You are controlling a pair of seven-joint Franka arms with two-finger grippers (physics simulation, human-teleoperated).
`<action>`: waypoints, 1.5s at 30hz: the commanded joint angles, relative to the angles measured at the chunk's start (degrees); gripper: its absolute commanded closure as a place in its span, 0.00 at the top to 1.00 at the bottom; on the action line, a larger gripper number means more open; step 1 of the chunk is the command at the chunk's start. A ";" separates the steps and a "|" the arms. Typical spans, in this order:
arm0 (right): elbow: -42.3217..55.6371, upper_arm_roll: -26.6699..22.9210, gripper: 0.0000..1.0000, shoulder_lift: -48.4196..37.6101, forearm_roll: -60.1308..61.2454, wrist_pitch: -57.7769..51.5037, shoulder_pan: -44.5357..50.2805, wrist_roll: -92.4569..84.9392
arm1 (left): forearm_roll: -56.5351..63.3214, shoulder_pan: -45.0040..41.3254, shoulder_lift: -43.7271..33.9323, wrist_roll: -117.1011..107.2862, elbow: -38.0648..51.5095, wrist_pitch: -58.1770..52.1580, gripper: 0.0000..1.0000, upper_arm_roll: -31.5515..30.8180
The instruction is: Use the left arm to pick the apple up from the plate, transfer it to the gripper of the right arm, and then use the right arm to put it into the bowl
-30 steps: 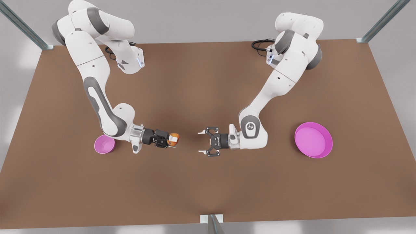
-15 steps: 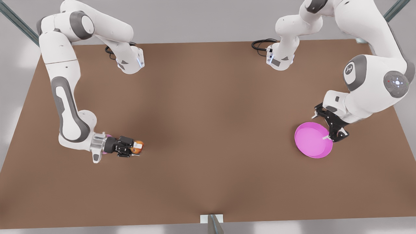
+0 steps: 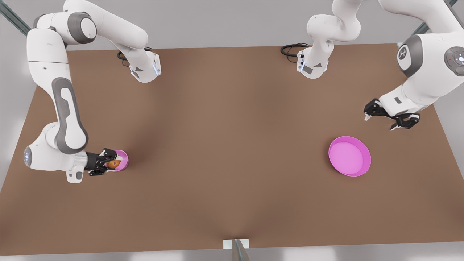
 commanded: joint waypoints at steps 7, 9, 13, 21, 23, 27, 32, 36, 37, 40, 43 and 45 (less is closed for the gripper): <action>-0.63 -0.45 0.67 1.10 -17.52 0.49 0.00 6.82 | -2.55 -0.91 6.07 -30.08 5.77 0.31 1.00 0.04; -0.72 -0.45 0.67 1.27 -17.87 0.58 0.36 7.35 | -2.63 -0.91 6.24 -30.08 5.77 0.31 1.00 0.04; -1.59 -0.27 0.67 1.27 -19.54 1.37 0.97 8.40 | -2.81 -0.83 6.68 -30.08 5.77 0.31 1.00 0.04; -2.03 -0.27 0.69 4.61 -20.95 3.31 0.97 8.31 | -2.90 -0.83 6.94 -30.08 5.77 0.31 1.00 0.04; -2.03 -0.27 0.81 4.79 -20.95 3.31 0.88 8.31 | -2.90 -0.83 6.94 -30.08 5.77 0.31 1.00 0.04; -1.68 0.08 1.00 4.53 -20.95 2.95 1.06 8.31 | -2.90 -0.83 6.94 -30.08 5.77 0.31 1.00 0.04; 8.06 9.74 1.00 -4.26 -22.43 -7.93 1.67 38.18 | -2.90 -0.65 7.74 -25.96 5.77 0.48 1.00 0.04; 34.79 15.28 1.00 -4.26 -33.95 -27.81 12.22 61.21 | -4.48 2.76 5.98 -22.17 7.62 -0.04 1.00 -1.53; 34.53 15.72 1.00 -4.52 -33.78 -27.98 12.31 67.02 | -3.08 7.61 5.01 -22.17 7.44 -0.13 1.00 -7.34; 25.32 2.41 1.00 -14.00 -25.71 -23.86 17.47 62.38 | -2.19 7.35 5.80 -22.43 9.55 -2.86 1.00 -7.43; 13.87 -17.84 1.00 -22.72 -17.43 -22.62 30.32 61.40 | -2.19 6.56 5.89 -22.43 9.55 -2.86 1.00 -7.43; 16.42 -20.31 1.00 -19.64 -17.34 -22.97 31.47 59.20 | -2.11 6.65 6.07 -22.26 9.55 -2.86 1.00 -7.43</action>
